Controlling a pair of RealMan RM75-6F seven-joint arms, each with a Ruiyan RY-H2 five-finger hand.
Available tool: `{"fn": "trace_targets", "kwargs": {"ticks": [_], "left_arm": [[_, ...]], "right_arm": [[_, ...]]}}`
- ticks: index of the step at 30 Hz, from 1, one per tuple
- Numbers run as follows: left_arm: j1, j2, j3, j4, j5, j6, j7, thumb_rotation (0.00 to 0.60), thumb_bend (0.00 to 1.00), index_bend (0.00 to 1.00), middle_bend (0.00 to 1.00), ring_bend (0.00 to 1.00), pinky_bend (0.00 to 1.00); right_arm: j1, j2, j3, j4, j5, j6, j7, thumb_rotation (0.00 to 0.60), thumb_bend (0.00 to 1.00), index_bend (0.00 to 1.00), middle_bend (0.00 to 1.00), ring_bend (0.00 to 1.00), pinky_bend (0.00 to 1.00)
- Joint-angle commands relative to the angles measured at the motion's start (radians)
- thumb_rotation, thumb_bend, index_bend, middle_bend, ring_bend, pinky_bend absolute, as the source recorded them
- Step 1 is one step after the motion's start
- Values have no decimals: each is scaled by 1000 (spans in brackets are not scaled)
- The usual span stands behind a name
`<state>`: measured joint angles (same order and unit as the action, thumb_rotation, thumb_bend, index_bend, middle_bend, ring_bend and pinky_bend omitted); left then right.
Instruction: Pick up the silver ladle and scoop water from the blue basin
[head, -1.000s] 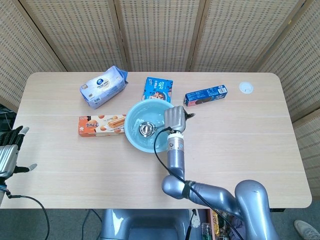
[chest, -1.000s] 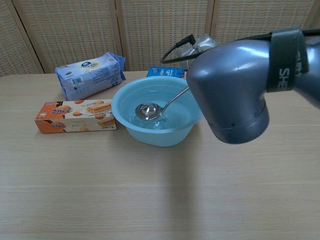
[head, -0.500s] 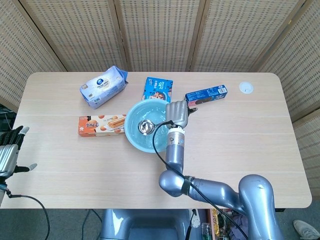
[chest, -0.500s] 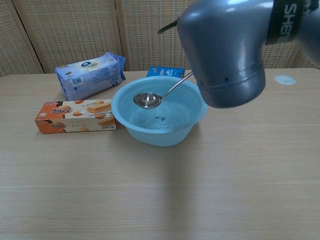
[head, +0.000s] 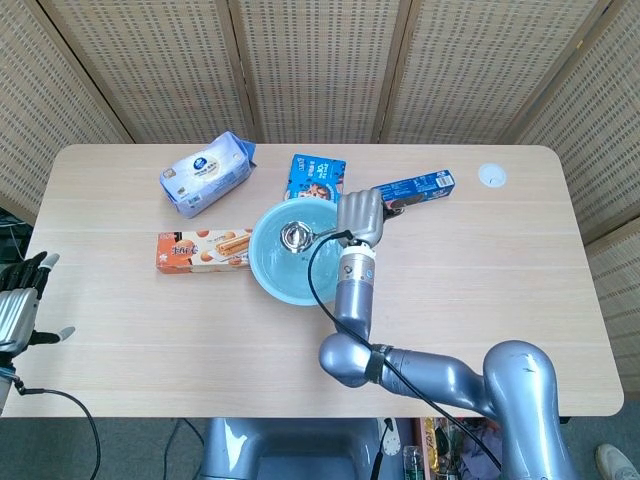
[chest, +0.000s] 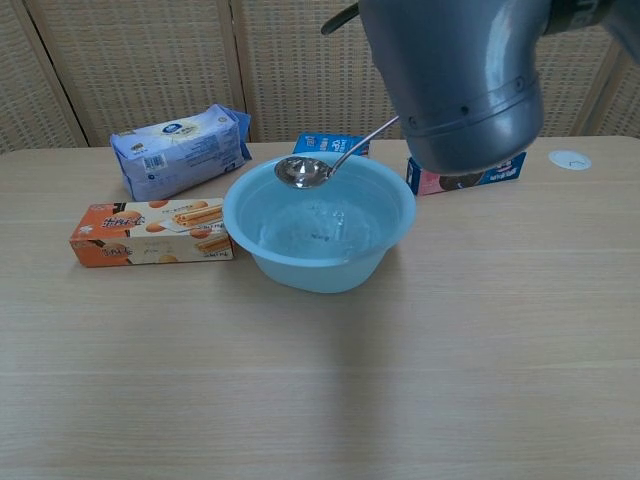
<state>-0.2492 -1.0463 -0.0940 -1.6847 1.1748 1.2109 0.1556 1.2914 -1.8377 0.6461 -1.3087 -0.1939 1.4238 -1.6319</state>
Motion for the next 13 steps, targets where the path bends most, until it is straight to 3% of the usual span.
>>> {"fn": "trace_targets", "kwargs": {"ticks": [1, 13], "left_arm": [[-1, 0, 0, 0, 0, -1, 0, 600, 0, 0, 0, 0, 0], [-2, -5, 2, 0, -2, 0, 9, 600, 0, 0, 0, 0, 0]], "right_arm": [[4, 6, -7, -5, 8, 5, 2, 600, 875, 732, 893, 831, 1000], [18, 25, -32, -14, 42, 13, 19, 600, 875, 732, 893, 831, 1000]]}}
